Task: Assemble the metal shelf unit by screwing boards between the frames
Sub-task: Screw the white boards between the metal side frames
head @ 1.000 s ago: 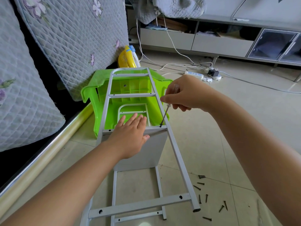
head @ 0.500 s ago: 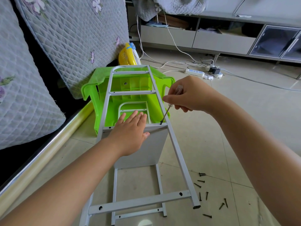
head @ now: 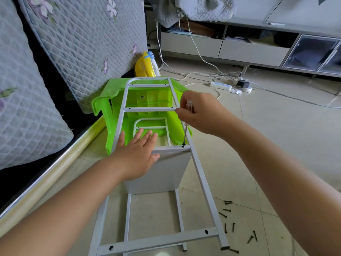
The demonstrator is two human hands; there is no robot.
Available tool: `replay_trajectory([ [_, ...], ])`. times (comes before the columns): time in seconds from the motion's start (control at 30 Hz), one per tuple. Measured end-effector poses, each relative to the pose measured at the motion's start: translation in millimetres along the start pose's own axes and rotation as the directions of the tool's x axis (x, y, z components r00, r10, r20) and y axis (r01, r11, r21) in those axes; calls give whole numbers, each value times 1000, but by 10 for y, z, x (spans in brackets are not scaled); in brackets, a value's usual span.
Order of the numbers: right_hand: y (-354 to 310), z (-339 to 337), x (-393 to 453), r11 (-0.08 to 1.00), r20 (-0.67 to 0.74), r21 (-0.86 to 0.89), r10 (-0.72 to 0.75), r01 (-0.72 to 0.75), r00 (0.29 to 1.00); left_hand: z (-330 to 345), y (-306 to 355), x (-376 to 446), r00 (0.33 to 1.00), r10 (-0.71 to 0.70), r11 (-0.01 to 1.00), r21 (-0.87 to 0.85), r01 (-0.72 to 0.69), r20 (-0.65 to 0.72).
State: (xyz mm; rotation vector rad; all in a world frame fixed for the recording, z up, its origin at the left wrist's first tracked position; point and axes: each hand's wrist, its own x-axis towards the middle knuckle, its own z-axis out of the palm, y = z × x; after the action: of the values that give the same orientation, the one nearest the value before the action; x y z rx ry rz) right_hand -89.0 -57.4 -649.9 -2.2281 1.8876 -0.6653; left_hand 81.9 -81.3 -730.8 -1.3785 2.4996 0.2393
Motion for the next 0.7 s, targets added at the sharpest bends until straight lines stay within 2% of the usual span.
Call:
replay_trajectory([
  [0.07, 28, 19, -30, 998, -38, 65, -1, 4, 999, 6, -47, -50, 999, -39, 998, 39, 39, 10],
  [0.2, 36, 69, -43, 979, -60, 203, 21, -9, 998, 31, -64, -64, 999, -13, 999, 42, 15, -38],
  [0.4, -36, 13, -9, 952, 30, 299, 65, -71, 997, 43, -102, -15, 996, 8, 1000, 4, -8, -91],
  [0.6, -45, -66, 8, 996, -32, -66, -57, 55, 998, 49, -111, 0, 991, 11, 1000, 14, -9, -134],
  [0.7, -46, -99, -1, 992, 16, -114, -61, 62, 998, 50, -113, 14, 989, 10, 1000, 28, -6, -144],
])
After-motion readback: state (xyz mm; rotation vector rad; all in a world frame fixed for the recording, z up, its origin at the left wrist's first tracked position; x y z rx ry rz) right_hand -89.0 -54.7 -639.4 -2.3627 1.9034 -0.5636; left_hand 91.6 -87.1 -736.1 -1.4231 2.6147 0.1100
